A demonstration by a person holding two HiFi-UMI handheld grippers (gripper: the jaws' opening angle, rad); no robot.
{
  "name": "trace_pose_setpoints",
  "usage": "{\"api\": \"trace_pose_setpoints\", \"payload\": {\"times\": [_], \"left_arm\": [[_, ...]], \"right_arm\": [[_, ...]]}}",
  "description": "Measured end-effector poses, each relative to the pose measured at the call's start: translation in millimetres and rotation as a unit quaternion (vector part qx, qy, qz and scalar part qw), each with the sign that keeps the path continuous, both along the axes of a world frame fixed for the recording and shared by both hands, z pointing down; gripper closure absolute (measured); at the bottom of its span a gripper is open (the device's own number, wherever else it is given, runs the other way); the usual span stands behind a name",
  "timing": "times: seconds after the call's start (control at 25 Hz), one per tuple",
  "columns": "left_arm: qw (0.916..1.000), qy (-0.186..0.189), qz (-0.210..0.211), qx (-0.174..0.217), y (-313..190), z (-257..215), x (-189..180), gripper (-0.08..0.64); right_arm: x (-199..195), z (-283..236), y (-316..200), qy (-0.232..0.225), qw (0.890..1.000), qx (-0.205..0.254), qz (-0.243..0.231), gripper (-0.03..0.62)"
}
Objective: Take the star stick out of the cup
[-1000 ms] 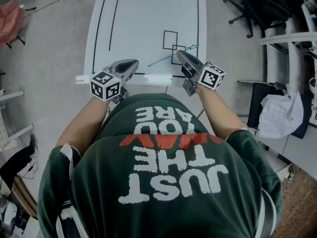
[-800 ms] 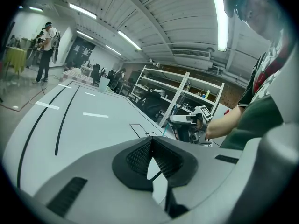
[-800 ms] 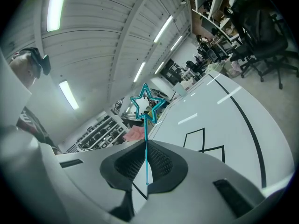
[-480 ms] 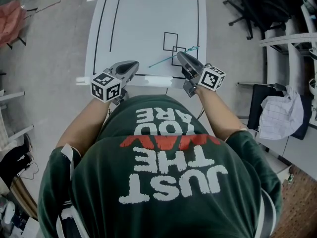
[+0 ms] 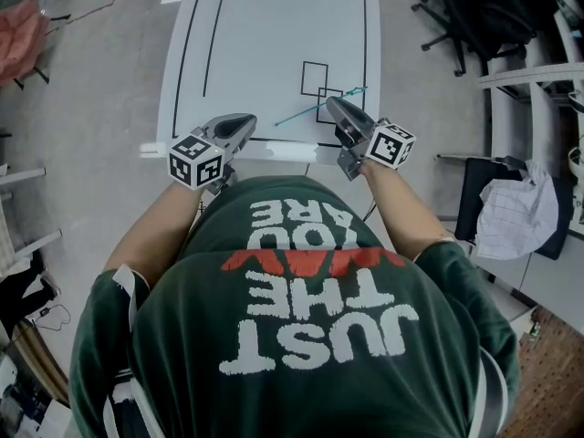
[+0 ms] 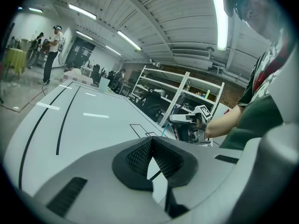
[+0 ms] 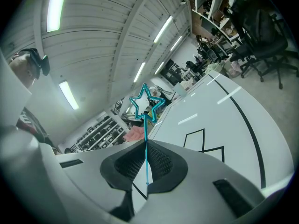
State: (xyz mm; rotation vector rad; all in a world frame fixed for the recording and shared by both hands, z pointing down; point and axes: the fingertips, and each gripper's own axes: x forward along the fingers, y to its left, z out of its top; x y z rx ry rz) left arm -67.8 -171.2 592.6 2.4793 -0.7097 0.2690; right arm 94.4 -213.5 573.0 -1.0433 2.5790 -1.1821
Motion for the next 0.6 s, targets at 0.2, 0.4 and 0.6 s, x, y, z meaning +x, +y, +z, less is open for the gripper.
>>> {"api": "trace_pose_setpoints", "payload": {"times": [0.2,0.4,0.6], "left_arm": [[1.0000,0.001,-0.001,0.000,0.3,-0.2,0.7,0.551],[1.0000,0.000,-0.001,0.002,-0.6,0.2,-0.1,0.551],[1.0000,0.000,-0.002,0.003,-2.4,-0.3,-1.7,0.551]], "right_arm": [[1.2,0.2,0.5,0.001,1.000,-0.001,0.000,0.549],[1.6,1.4,-0.8,0.001,1.000,0.003,-0.001,0.549],[-0.5,-1.1,-0.9,0.000,1.000,0.004,-0.005,0.549]]}}
